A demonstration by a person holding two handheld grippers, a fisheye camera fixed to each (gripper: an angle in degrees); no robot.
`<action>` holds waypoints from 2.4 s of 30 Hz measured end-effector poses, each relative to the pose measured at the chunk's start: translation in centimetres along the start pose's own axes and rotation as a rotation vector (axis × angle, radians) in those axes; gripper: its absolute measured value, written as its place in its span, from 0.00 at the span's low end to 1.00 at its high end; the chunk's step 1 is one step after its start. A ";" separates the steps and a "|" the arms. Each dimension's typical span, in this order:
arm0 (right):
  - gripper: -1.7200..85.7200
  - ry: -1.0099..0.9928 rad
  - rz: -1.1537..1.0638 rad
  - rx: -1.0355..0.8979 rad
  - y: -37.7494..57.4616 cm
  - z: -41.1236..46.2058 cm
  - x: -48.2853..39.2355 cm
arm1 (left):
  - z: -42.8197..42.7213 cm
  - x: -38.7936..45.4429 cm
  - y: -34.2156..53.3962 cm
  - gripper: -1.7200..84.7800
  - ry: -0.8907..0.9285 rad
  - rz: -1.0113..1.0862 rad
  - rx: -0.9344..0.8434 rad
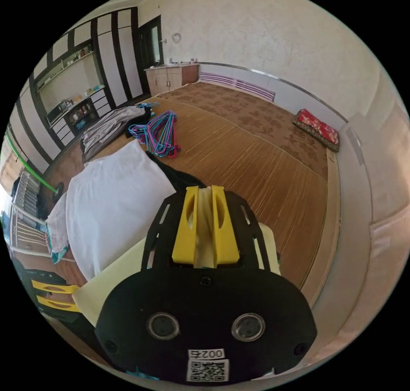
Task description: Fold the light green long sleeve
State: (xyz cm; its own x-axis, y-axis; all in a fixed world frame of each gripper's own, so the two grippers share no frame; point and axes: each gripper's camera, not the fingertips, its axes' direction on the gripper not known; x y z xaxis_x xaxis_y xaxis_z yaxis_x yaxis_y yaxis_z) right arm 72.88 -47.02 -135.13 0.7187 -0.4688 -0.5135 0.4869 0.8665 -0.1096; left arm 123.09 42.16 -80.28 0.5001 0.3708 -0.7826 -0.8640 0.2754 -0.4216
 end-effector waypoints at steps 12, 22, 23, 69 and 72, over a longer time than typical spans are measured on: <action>0.11 -0.156 -0.055 -0.043 -0.6 1.3 1.9 | 4.3 -2.6 4.1 0.01 0.071 -0.112 -0.169; 0.11 -0.296 0.040 0.093 5.4 -6.0 2.2 | 0.0 -1.6 2.3 0.12 0.190 0.027 0.015; 0.10 -0.284 0.051 0.104 5.4 -5.6 1.7 | 0.1 -1.2 1.9 0.12 0.163 0.045 0.015; 0.05 -0.177 -0.271 -0.162 -2.1 -1.4 5.3 | 0.2 2.5 -1.1 0.04 0.042 0.094 -0.109; 0.05 -0.116 -0.349 -0.186 -2.2 -0.8 3.8 | 0.1 2.7 -1.5 0.04 0.027 0.109 -0.127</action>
State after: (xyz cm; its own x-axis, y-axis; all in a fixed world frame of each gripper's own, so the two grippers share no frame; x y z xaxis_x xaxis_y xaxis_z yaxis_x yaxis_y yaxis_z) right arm 74.13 -50.58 -137.50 0.5825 -0.7470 -0.3204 0.6210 0.6634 -0.4175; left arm 125.74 42.85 -81.71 0.4026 0.3676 -0.8383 -0.9144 0.1195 -0.3867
